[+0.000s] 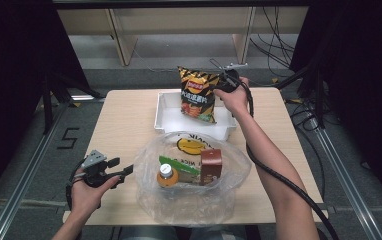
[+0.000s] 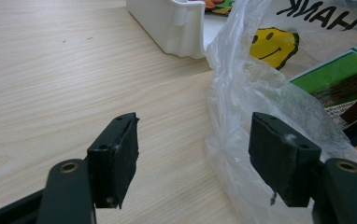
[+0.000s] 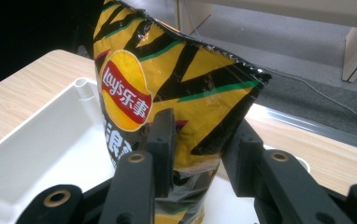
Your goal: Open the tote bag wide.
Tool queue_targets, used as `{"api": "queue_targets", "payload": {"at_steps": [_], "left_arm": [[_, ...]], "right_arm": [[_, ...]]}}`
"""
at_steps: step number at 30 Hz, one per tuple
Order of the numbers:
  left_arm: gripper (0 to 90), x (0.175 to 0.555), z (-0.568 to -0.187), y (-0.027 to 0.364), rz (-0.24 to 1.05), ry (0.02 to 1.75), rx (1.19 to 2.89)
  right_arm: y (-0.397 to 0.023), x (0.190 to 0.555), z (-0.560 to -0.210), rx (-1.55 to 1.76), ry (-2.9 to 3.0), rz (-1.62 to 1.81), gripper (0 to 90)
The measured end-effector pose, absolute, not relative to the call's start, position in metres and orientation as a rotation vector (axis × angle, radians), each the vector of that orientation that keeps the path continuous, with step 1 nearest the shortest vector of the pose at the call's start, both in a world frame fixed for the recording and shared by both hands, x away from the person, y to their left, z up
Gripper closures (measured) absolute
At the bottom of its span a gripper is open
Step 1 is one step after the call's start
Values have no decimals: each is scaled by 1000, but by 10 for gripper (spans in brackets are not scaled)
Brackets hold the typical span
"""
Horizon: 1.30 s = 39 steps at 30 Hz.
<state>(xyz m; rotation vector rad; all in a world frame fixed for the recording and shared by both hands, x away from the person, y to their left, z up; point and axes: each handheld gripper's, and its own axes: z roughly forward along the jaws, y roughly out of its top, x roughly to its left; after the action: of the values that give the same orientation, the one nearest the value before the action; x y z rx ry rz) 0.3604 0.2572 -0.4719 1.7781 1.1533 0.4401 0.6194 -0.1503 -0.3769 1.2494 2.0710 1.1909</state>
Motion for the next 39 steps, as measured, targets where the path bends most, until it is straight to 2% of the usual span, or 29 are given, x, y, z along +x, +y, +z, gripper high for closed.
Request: {"api": "queue_targets", "payload": {"at_steps": [3, 10, 16, 31, 39], "left_arm": [[328, 360, -472, 257, 439, 1153, 1777], [327, 360, -472, 257, 437, 1149, 1777], [328, 360, -471, 256, 438, 1151, 1774], [327, 360, -472, 255, 442, 1151, 1782], [327, 360, -473, 255, 440, 1153, 1782]], "right_arm": [[-151, 617, -376, 1262, 2074, 1187, 670], [-152, 608, -373, 1282, 2089, 1192, 572], [-160, 599, -365, 1244, 2110, 1187, 550], [-168, 571, -355, 1263, 2205, 1174, 605], [-168, 559, -351, 1265, 2266, 1151, 678]]}}
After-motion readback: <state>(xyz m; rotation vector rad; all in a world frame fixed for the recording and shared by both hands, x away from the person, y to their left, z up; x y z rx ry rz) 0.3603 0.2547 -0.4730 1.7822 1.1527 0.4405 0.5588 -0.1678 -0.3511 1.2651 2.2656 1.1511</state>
